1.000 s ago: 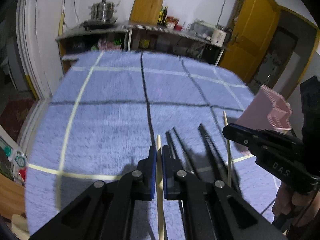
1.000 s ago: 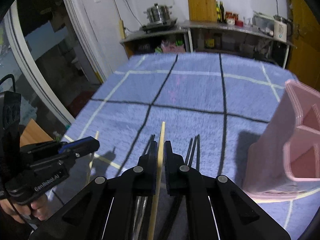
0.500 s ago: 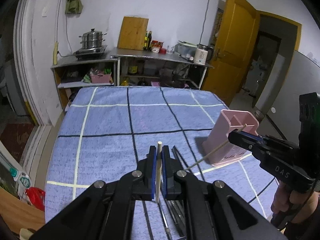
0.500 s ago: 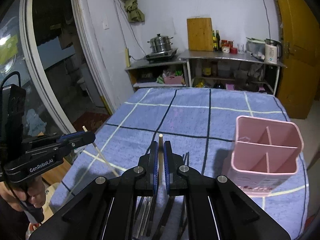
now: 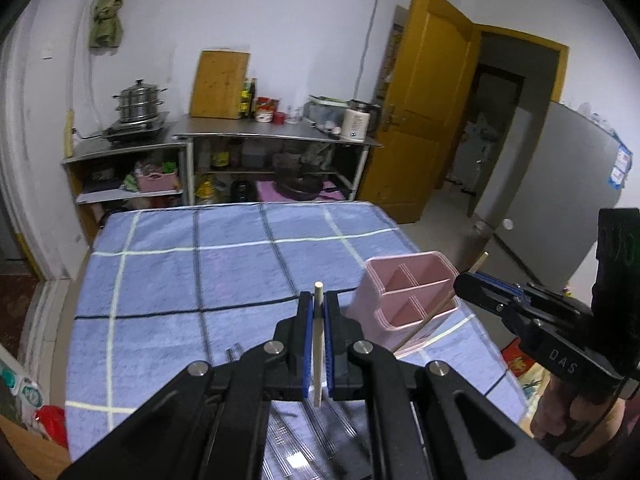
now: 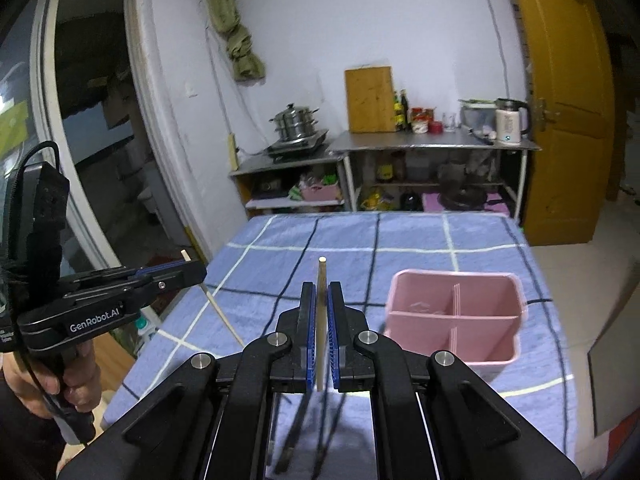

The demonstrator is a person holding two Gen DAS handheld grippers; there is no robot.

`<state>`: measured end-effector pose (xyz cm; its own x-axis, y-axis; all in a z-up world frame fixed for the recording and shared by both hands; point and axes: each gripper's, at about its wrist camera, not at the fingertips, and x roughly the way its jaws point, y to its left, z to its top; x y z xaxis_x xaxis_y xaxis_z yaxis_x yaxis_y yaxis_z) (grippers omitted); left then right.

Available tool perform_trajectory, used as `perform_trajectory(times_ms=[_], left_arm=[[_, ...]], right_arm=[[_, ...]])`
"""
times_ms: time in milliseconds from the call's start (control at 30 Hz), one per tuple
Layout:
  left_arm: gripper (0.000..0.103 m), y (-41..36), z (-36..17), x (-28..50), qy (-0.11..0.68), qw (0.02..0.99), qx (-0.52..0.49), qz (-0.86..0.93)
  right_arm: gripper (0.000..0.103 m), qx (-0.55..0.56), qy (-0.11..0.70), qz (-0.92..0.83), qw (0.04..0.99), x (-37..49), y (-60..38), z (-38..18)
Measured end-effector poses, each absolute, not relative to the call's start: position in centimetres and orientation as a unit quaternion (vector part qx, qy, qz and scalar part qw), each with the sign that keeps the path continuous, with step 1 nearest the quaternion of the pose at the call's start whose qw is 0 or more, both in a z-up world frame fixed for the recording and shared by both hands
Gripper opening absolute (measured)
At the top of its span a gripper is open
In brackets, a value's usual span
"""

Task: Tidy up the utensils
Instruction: 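Carry the wooden chopsticks into the pink holder and open the right tool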

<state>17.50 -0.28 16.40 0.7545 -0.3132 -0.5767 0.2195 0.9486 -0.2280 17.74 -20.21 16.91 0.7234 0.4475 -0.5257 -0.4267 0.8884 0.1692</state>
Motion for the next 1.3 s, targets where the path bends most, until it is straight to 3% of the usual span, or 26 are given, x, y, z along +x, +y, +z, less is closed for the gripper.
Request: perform_trajectory(times_ms=[500, 1133, 1233, 1300], left_arm=[[0.006, -7.0, 21.2, 23.2, 0.282, 0.934, -0.085, -0.203], [0.006, -9.3, 11.8, 28.1, 0.349, 0.912, -0.079, -0.201], [0.012, -8.8, 12.0, 27.9, 0.344, 0.915, -0.079, -0.197], [0.015, -8.5, 12.4, 27.7, 0.337, 0.917, -0.083, -0.197]], right_arm=[[0.006, 0.057, 0.240, 0.163, 0.955, 20.8, -27.6, 21.4], [0.006, 0.073, 0.330, 0.155, 0.929, 26.3, -28.4, 11.1], [0.007, 0.066, 0.326, 0.146, 0.932, 26.3, -28.6, 11.3], [0.014, 0.062, 0.321, 0.139, 0.935, 26.1, -28.6, 11.7]])
